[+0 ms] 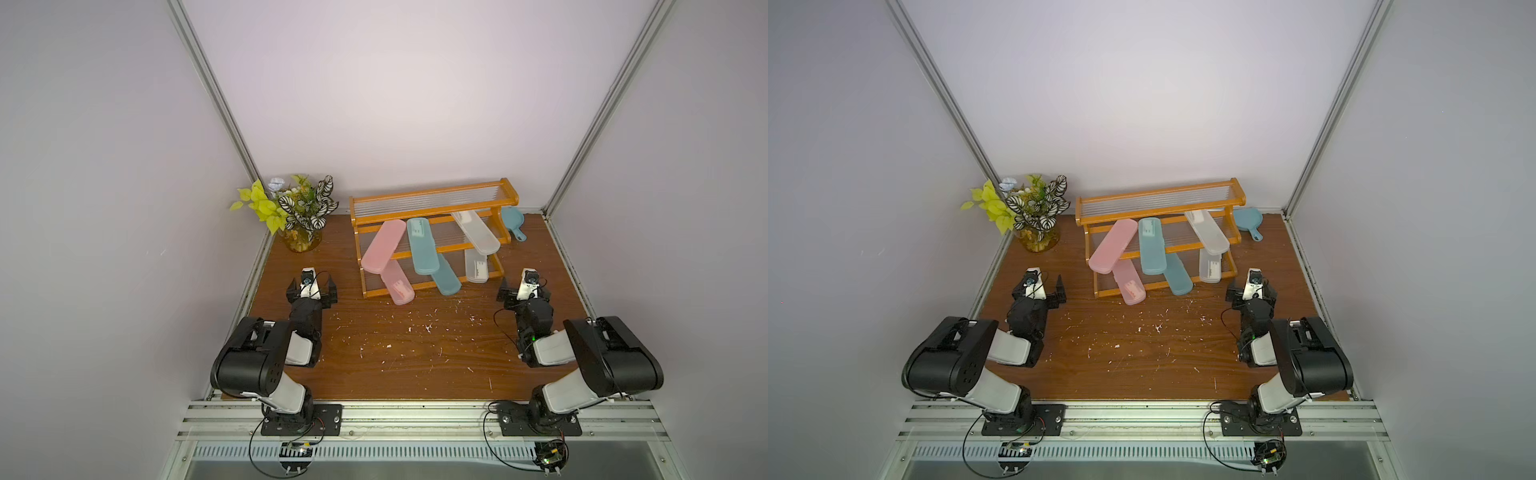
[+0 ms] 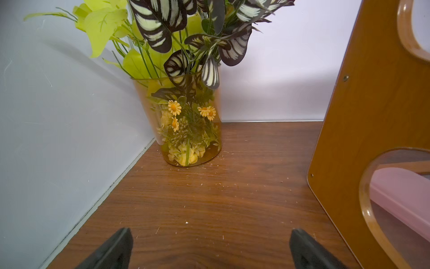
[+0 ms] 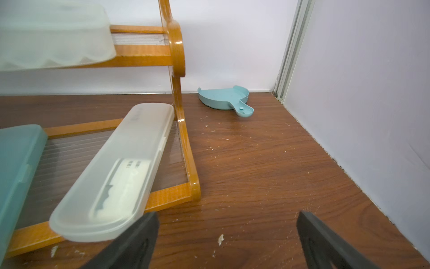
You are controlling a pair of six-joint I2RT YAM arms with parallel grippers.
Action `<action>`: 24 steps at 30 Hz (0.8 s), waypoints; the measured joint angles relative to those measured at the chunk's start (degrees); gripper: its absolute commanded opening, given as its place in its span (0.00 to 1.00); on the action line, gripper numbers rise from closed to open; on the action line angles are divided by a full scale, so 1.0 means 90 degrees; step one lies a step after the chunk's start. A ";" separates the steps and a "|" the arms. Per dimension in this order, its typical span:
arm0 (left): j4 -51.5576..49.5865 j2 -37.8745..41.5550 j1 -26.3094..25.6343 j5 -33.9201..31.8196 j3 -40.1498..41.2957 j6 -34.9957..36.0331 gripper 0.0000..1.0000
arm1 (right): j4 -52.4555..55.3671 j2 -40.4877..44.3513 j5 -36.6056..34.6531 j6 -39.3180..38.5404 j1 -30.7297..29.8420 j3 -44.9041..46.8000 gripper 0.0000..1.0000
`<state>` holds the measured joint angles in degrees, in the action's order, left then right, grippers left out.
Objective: Remove the pencil cases from the shelf
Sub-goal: Adjust the shelf at the center of the board.
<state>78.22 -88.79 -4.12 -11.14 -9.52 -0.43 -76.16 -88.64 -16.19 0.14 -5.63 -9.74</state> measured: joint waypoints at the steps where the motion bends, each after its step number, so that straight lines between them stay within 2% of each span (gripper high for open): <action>1: 0.0000 0.0000 0.0000 0.0017 0.0000 0.0002 0.99 | 0.0000 0.0000 0.0000 0.0000 0.0000 0.0000 1.00; 24: 0.0002 0.0000 0.0000 0.0056 0.0000 0.0007 1.00 | 0.0000 0.0000 0.0000 -0.0017 0.0000 0.0000 1.00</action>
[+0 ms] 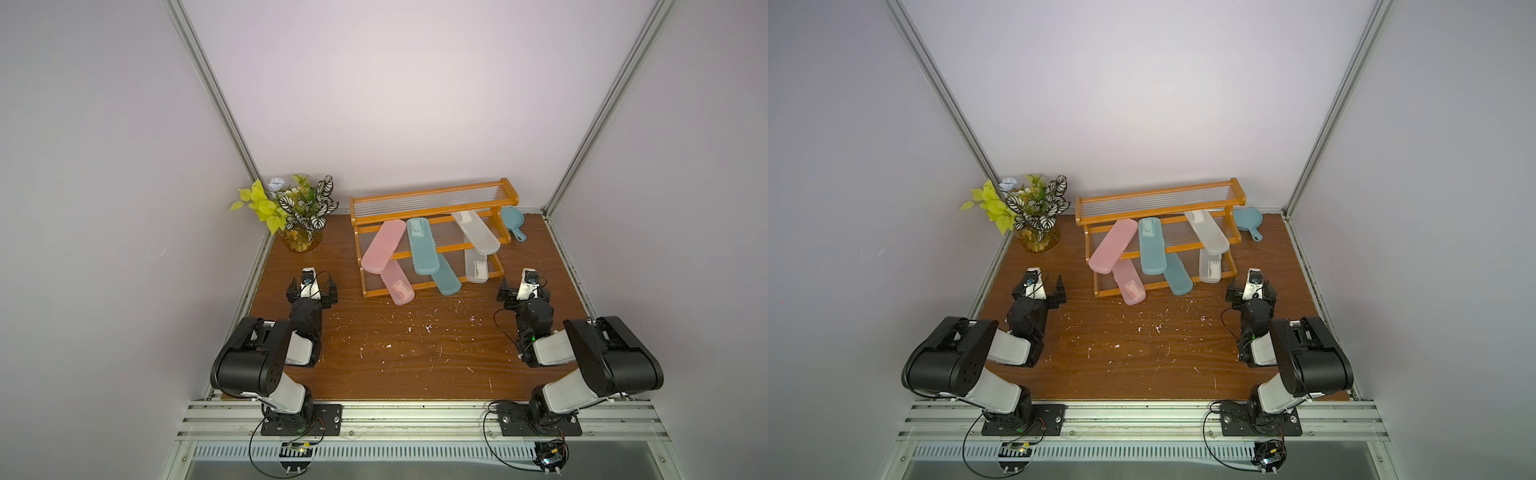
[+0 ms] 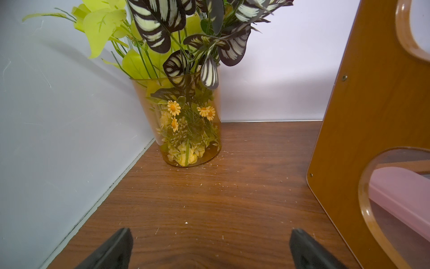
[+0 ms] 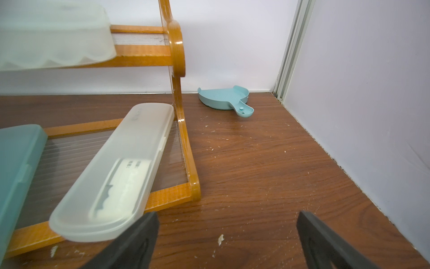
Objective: Remove the pencil cases from the shelf
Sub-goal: Adjust the shelf at the center of the board.
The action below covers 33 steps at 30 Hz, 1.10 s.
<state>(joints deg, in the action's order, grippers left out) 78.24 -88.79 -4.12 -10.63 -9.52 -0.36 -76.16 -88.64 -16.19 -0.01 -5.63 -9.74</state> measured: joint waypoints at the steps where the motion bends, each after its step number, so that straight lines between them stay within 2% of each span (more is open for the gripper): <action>1: 0.0000 0.0000 0.0000 0.0002 0.0000 0.0000 0.99 | 0.0000 0.0000 0.0000 -0.0002 0.0000 0.0000 0.99; 26: -0.0002 0.0024 0.0000 -0.0002 0.0002 0.0015 1.00 | 0.0032 0.0022 0.0197 0.0056 0.0131 -0.0061 0.99; 29: -0.0114 0.0418 0.0000 -0.0066 0.0063 0.0022 1.00 | 0.0398 0.0355 0.0095 0.0180 0.0189 -0.0063 0.99; 33: -0.0408 0.1481 0.0000 -0.0095 0.0199 0.0022 1.00 | 0.0928 0.1132 -0.0010 0.0359 0.0340 -0.0092 1.00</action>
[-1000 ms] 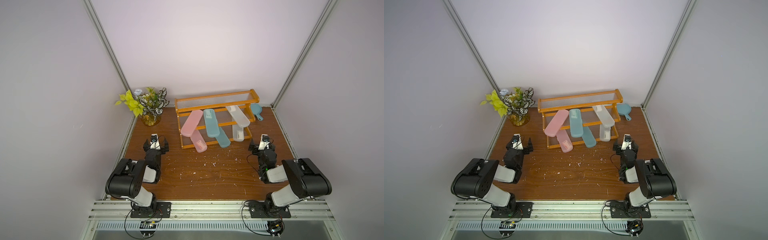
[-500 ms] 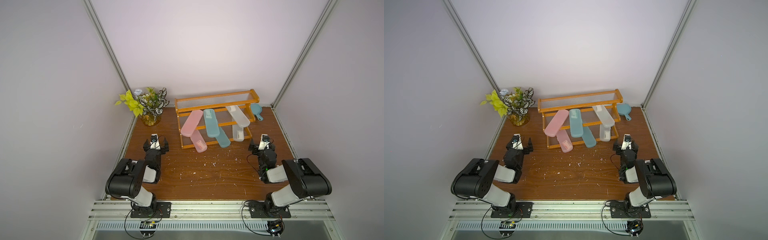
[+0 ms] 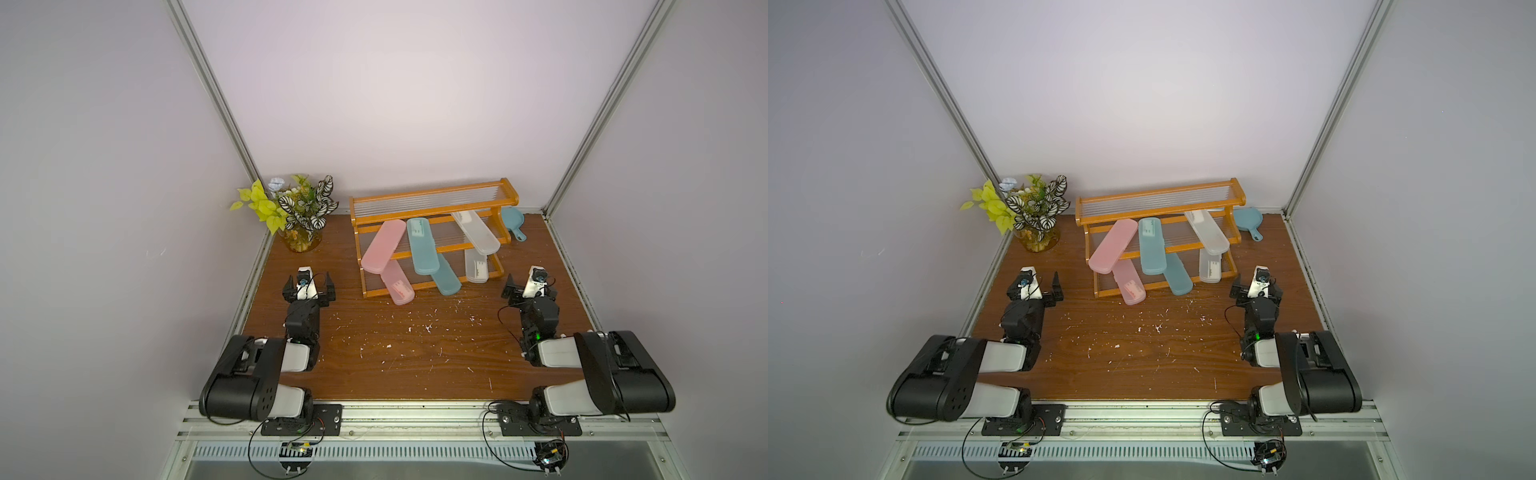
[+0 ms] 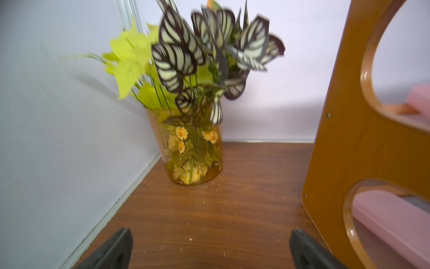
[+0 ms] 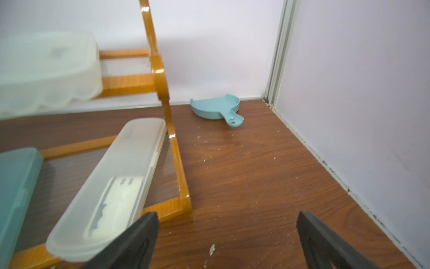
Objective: Remove the pencil cases from the shelf
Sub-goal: Adjust the shelf at the center of the board.
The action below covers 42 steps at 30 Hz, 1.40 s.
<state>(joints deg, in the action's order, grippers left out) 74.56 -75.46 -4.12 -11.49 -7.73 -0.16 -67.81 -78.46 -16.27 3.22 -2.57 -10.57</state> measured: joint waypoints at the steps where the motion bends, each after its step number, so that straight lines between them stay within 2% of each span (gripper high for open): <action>1: -0.0119 0.0274 0.0000 -0.0012 0.0005 -0.0015 1.00 | 0.0185 0.0199 0.0000 0.0051 0.0024 -0.0029 0.99; 4: -0.0784 0.1173 -0.0002 -0.0032 -0.0036 -0.0296 1.00 | 0.1022 0.0821 0.0019 0.0287 0.0058 -0.0250 0.99; 8: -0.2463 0.1957 0.0000 -0.0027 -0.0665 -0.1161 1.00 | 0.2514 0.1535 0.0187 0.0731 0.0061 -0.0750 0.99; 13: -0.4534 0.2113 -0.0002 0.0160 -0.1591 -0.2637 1.00 | 0.4175 0.2249 0.0571 0.1239 0.0061 -0.1098 0.99; 17: -0.5435 0.1807 -0.0002 0.1030 -0.1761 -0.3725 0.99 | 0.5299 0.2538 0.0984 0.1610 0.0063 -0.1285 0.99; 22: -0.5583 0.0918 -0.0085 0.2161 -0.1729 -0.4813 1.00 | 0.6533 0.2300 0.1547 0.1877 0.0080 -0.1897 0.99; 26: -0.5197 0.0335 -0.0226 0.2812 -0.1681 -0.5428 0.99 | 0.7043 0.1953 0.2098 0.1950 0.0107 -0.2300 0.99; 33: -0.4024 -0.0714 -0.0391 0.3837 -0.1608 -0.6125 1.00 | 0.7405 0.1566 0.2975 0.2212 0.0369 -0.2446 0.99; 42: -0.3026 -0.1265 -0.0627 0.4634 -0.1443 -0.6751 0.99 | 0.7662 0.1379 0.3327 0.2293 0.0522 -0.2574 0.99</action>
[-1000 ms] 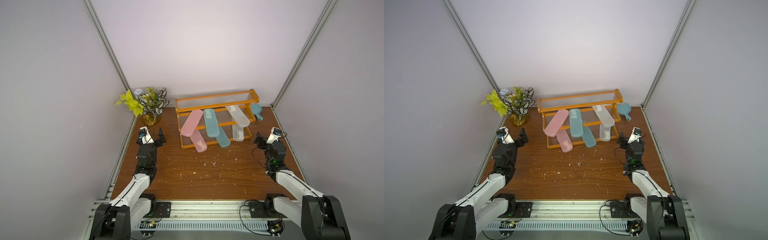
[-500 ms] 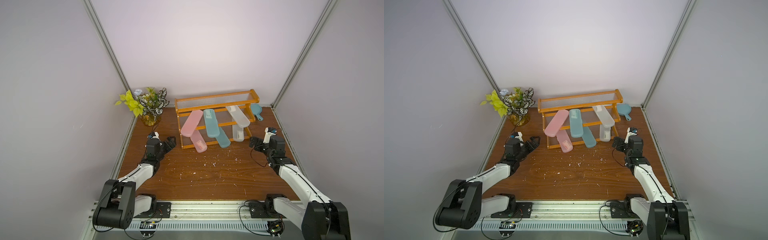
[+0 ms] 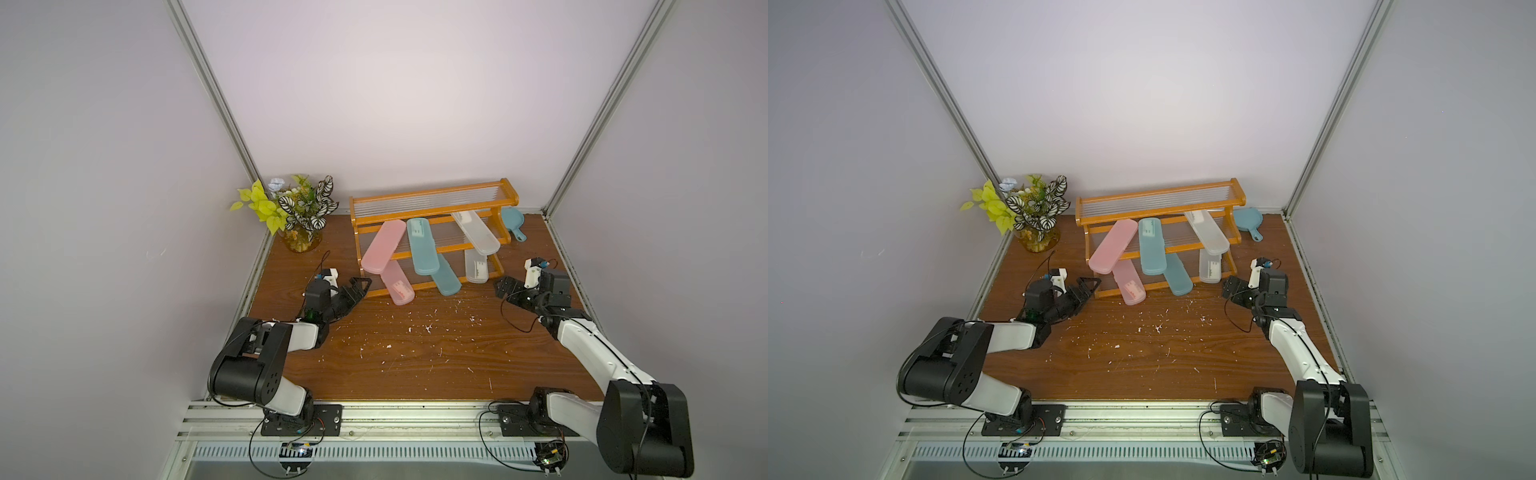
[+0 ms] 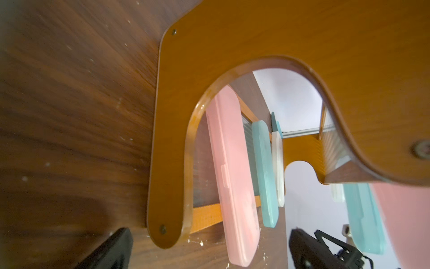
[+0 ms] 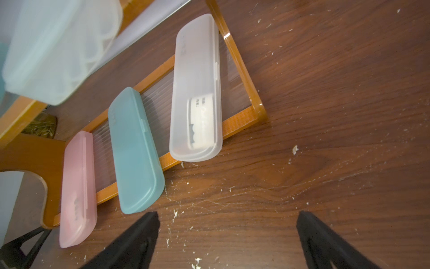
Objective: Remove the pencil cases from the shelf
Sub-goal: Adjust the shelf at the center of the board.
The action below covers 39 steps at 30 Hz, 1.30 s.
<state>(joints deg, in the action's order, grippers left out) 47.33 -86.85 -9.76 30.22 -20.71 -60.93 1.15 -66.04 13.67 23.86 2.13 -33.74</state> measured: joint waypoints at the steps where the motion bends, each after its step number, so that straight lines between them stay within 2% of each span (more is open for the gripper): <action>1: 0.0068 -0.0022 -0.0007 0.0075 0.0027 -0.0044 1.00 | -0.0002 0.0000 0.0017 0.0005 0.0005 -0.0010 0.99; 10: 0.0498 -0.0216 -0.0080 0.0583 0.0238 -0.0301 1.00 | 0.0000 -0.0010 0.0022 0.0032 0.0068 -0.0012 0.99; 16: 0.0899 -0.0663 -0.0121 0.0886 0.0182 -0.0386 1.00 | 0.0007 -0.0039 0.0024 0.0029 0.0070 -0.0056 0.99; 33: 0.1464 -0.2174 -0.0148 0.1248 -0.1156 -0.0498 0.98 | 0.0211 -0.0090 0.0022 0.0017 0.0153 -0.0228 0.99; 39: 0.1523 -0.2412 0.0058 0.1375 -0.1411 -0.0486 0.98 | 0.0284 -0.0090 0.0022 0.0005 0.0192 -0.0228 0.99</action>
<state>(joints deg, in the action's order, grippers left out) 61.04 -108.55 -9.23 42.59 -33.41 -65.30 3.70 -66.85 13.87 23.90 3.86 -35.79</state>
